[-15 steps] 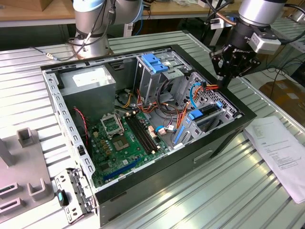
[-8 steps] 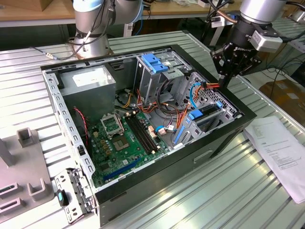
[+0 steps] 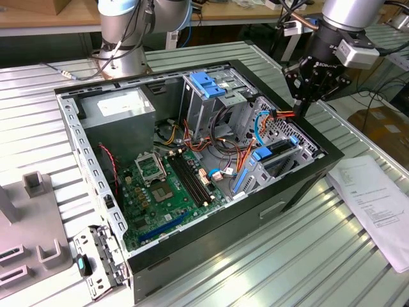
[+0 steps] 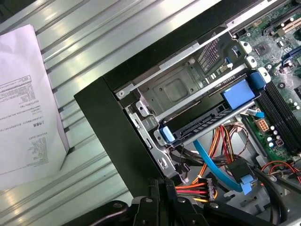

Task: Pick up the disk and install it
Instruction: 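Insert the first disk wire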

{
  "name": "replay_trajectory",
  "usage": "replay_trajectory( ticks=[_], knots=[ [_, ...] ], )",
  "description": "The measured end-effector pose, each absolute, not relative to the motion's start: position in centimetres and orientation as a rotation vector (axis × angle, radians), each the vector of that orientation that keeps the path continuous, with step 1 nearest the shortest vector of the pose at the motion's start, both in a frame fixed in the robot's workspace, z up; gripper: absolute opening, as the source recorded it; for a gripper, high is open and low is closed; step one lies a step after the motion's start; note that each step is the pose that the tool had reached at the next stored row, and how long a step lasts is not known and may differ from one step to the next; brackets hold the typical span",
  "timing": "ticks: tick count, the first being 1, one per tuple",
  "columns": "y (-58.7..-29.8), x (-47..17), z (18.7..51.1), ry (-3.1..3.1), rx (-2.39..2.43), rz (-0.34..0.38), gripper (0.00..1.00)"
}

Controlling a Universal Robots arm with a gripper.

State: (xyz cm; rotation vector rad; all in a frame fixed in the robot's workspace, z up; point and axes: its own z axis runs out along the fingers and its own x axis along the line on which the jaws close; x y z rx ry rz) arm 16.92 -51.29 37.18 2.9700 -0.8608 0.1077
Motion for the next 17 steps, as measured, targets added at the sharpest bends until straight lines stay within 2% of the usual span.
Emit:
replay_trajectory(
  ticks=[17],
  knots=[
    [-51.29,16.04,37.17,-1.176,2.852,0.099,0.17]
  ],
)
